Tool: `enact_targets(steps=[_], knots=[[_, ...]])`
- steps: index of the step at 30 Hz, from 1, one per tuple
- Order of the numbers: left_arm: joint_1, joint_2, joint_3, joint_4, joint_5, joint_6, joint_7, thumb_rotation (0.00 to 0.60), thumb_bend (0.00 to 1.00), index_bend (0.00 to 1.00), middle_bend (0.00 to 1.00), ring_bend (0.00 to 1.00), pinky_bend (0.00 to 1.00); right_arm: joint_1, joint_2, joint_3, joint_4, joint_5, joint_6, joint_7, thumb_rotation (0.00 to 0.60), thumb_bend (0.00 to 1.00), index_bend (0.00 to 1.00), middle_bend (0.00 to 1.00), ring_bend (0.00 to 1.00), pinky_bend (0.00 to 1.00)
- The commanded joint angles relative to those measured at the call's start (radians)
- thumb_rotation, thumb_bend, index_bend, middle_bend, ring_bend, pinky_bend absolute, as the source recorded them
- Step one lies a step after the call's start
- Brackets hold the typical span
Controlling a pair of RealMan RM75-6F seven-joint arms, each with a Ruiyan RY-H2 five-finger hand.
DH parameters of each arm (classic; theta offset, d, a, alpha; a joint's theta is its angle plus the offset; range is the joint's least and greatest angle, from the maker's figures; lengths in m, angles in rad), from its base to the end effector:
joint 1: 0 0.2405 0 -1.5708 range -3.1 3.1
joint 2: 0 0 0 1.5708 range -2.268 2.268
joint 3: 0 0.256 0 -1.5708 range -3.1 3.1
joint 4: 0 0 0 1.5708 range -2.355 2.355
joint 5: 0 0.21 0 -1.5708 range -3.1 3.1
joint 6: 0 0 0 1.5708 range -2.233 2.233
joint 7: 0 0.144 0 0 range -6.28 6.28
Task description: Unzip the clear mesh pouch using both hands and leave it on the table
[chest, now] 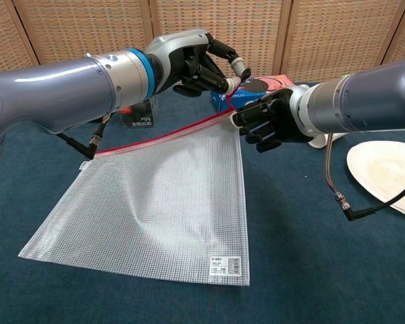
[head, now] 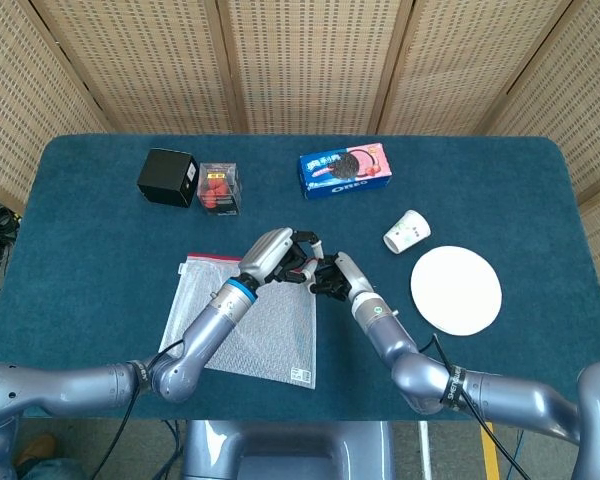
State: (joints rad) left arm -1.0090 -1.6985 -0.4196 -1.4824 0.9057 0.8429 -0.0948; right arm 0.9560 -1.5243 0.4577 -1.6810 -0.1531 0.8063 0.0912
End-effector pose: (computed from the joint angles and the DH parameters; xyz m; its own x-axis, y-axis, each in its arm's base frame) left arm 0.0001 0.3733 -0.0404 -0.1933 0.5015 0.8433 0.8880 -0.2761 0.3677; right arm -0.0674 -0.3645 -0.0234 -0.6473 -0.4515 0.6141 -0.7618 0.4091 -0.5023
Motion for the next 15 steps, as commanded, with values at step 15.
enact_targets(steps=[15], knots=[[0.008, 0.024, 0.008, 0.019, -0.026, -0.012, 0.011, 0.600, 0.57, 0.93, 0.98, 1.00, 1.00, -0.035, 0.026, 0.016, -0.011, -0.059, -0.042, 0.053, 0.600, 0.88, 0.70, 0.88, 0.85, 1.00]])
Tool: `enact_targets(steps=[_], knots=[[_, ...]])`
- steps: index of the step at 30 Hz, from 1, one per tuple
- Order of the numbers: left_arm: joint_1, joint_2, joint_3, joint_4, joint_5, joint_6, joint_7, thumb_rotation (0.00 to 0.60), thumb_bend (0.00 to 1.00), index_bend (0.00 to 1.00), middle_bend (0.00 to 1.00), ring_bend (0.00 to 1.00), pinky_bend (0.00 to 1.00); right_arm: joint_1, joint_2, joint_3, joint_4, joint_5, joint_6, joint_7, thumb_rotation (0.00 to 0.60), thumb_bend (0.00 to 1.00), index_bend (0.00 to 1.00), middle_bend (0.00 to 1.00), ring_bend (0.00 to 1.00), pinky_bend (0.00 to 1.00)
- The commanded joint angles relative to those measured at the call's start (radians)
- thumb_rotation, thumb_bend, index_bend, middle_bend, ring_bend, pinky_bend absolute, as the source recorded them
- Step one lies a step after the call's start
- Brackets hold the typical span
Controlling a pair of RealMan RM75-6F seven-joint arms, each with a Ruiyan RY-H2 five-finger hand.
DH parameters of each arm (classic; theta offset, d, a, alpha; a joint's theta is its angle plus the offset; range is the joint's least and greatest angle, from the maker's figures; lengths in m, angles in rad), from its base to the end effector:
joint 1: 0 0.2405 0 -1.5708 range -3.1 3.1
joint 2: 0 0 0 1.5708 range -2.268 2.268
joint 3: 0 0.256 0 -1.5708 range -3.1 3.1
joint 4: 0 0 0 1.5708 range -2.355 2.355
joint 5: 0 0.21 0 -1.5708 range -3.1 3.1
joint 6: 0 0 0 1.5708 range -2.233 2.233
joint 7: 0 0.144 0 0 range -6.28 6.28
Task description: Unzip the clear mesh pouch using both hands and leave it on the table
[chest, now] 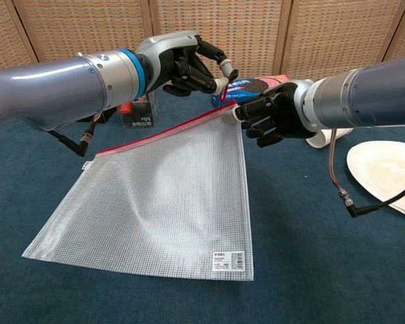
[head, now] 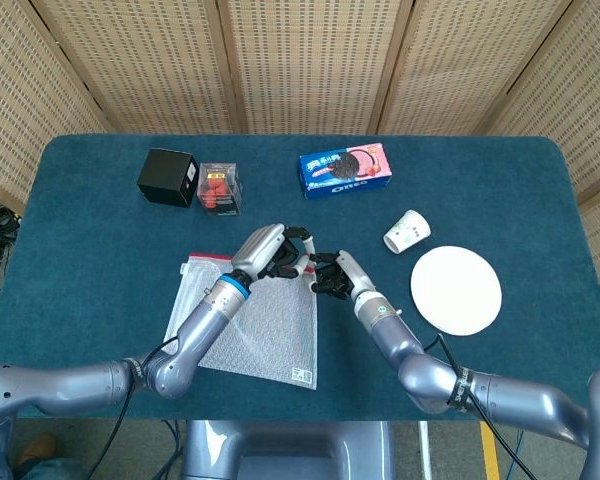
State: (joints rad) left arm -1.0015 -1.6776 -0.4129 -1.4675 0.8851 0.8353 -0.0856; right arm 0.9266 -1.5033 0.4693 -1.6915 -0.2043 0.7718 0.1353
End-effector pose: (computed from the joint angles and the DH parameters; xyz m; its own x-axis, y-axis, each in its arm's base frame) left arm -0.0119 0.3809 -0.0358 -0.1801 0.4841 0.8563 0.9056 -0.2581 0.3365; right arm -0.0693 -0.3656 -0.0162 -0.6660 -0.4534 0.5924 -0.7460 0.3969 -0.5348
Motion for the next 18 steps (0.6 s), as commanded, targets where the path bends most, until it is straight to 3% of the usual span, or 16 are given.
enact_targets(steps=[1, 18], knots=[[0.001, 0.004, 0.003, 0.006, -0.008, -0.006, 0.002, 0.600, 0.57, 0.93, 0.98, 1.00, 1.00, -0.008, 0.007, 0.006, -0.001, -0.011, -0.011, 0.014, 0.600, 0.88, 0.70, 0.88, 0.85, 1.00], [0.009, 0.000, 0.004, 0.066, -0.028, -0.024, -0.016, 0.600, 0.57, 0.93, 0.98, 1.00, 1.00, -0.027, 0.046, 0.030, -0.026, -0.038, -0.050, 0.081, 0.600, 0.88, 0.71, 0.88, 0.85, 1.00]])
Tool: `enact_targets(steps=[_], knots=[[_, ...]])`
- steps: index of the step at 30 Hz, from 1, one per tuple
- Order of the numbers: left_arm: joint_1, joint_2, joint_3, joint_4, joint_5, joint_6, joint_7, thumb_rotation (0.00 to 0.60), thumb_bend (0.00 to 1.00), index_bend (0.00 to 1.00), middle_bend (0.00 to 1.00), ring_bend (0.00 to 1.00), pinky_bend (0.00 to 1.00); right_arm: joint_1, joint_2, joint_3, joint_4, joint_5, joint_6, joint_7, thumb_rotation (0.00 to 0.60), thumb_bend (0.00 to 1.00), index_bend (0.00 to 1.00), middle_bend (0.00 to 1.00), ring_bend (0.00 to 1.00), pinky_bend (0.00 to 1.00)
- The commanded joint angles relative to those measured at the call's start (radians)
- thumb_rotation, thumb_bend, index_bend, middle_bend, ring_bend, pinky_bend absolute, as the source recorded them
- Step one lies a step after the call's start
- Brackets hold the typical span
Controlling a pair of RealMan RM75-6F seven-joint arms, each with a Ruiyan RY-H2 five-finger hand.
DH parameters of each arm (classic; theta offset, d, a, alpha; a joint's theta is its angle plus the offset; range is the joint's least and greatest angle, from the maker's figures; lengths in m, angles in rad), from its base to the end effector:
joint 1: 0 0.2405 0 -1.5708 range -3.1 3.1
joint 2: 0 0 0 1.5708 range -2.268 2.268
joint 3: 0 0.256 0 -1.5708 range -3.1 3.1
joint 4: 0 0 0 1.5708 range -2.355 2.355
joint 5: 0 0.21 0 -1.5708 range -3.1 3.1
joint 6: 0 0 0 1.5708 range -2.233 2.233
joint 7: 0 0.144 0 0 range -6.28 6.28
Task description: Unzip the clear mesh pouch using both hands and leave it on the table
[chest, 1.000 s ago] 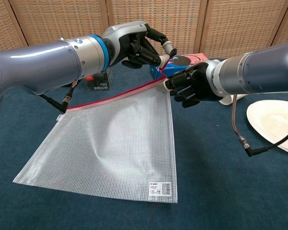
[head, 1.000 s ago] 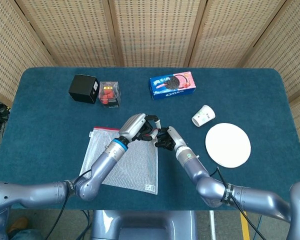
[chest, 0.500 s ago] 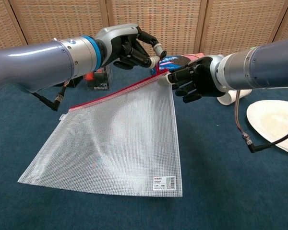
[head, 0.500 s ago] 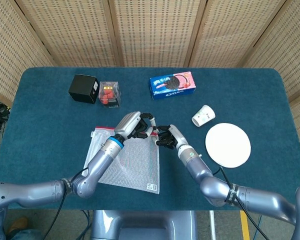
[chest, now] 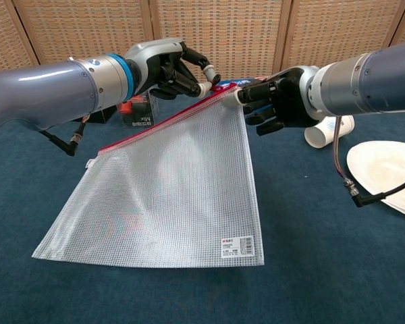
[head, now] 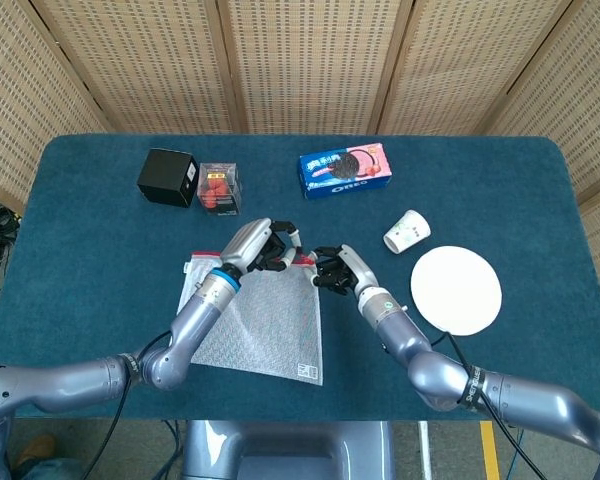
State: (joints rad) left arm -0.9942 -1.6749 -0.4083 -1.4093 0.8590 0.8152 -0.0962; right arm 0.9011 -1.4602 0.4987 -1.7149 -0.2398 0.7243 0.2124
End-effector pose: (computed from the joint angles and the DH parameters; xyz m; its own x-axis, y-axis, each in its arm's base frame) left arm -0.0301 0.3937 -0.0351 -0.1825 0.4635 0.8671 0.9267 -0.2135 0.3092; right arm -0.0668 -0.3691 -0.0016 -0.7118 -0.4457 0.5428 -0.7006 0.3963 -0.5934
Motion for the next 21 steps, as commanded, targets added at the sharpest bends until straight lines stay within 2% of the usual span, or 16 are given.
enact_targets(steps=[1, 21], knots=[[0.002, -0.003, 0.000, 0.011, -0.001, -0.005, -0.008, 0.600, 0.57, 0.93, 0.98, 1.00, 1.00, -0.001, 0.005, 0.000, -0.003, -0.003, -0.003, 0.006, 0.600, 0.88, 0.71, 0.88, 0.85, 1.00], [0.018, -0.001, 0.006, 0.054, 0.007, -0.035, -0.042, 0.600, 0.57, 0.93, 0.98, 1.00, 1.00, -0.010, 0.040, 0.021, -0.018, -0.025, -0.012, 0.070, 0.600, 0.88, 0.72, 0.88, 0.85, 1.00]])
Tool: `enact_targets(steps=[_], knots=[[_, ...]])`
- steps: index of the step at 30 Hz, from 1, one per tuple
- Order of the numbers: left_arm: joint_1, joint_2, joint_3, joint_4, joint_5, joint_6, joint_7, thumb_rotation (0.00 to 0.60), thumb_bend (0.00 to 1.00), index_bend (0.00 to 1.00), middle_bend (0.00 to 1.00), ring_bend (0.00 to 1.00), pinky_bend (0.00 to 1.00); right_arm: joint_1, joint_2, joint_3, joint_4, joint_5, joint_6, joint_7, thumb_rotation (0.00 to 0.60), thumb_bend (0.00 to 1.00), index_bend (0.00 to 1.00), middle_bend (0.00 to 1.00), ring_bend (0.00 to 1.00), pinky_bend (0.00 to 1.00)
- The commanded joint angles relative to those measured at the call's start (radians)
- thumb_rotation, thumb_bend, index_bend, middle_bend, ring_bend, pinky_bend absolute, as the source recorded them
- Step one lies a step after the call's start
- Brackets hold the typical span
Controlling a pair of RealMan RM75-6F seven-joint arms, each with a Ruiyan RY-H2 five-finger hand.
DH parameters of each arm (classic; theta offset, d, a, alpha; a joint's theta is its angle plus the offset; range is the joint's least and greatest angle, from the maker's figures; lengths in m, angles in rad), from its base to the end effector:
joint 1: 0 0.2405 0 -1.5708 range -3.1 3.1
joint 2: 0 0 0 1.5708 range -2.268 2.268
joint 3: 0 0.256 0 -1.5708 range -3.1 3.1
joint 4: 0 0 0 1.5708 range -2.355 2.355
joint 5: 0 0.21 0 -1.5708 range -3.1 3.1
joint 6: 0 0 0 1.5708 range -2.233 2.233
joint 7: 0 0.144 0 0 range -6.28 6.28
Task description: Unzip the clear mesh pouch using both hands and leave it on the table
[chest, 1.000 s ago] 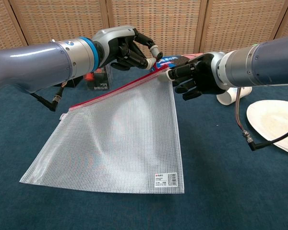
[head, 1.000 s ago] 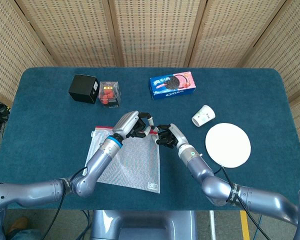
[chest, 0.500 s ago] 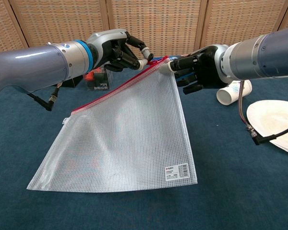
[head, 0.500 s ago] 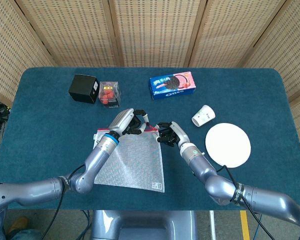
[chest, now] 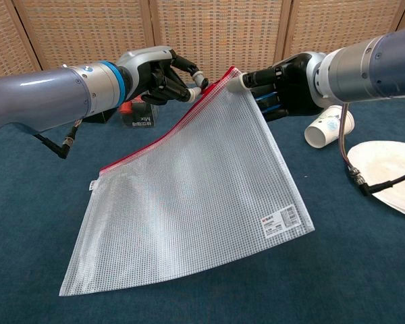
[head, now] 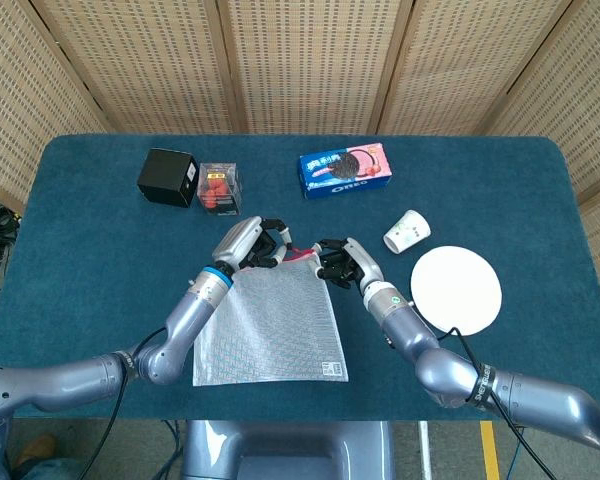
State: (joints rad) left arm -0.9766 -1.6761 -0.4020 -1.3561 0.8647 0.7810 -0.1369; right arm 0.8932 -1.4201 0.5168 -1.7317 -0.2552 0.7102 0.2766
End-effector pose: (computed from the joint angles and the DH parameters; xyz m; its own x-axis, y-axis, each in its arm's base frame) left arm -0.0482 0.4015 -0.0365 -0.1947 0.4629 0.8648 0.9373 -0.1721 0.3031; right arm -0.0655 -0.3740 0.0130 -0.7443 -0.4237 0.5162 -0.6646 0.3936 -0.6352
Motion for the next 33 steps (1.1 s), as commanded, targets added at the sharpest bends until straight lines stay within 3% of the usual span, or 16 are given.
enact_targets(steps=[1, 33], knots=[[0.001, 0.000, 0.000, 0.002, 0.002, -0.002, -0.003, 0.600, 0.57, 0.93, 0.98, 1.00, 1.00, -0.004, 0.000, 0.003, -0.002, -0.014, 0.002, 0.009, 0.600, 0.88, 0.72, 0.88, 0.85, 1.00], [0.015, 0.010, 0.003, 0.022, 0.001, -0.021, -0.013, 0.600, 0.57, 0.93, 0.98, 1.00, 1.00, -0.037, 0.026, 0.053, -0.027, -0.061, 0.037, 0.100, 0.600, 0.88, 0.73, 0.89, 0.86, 1.00]])
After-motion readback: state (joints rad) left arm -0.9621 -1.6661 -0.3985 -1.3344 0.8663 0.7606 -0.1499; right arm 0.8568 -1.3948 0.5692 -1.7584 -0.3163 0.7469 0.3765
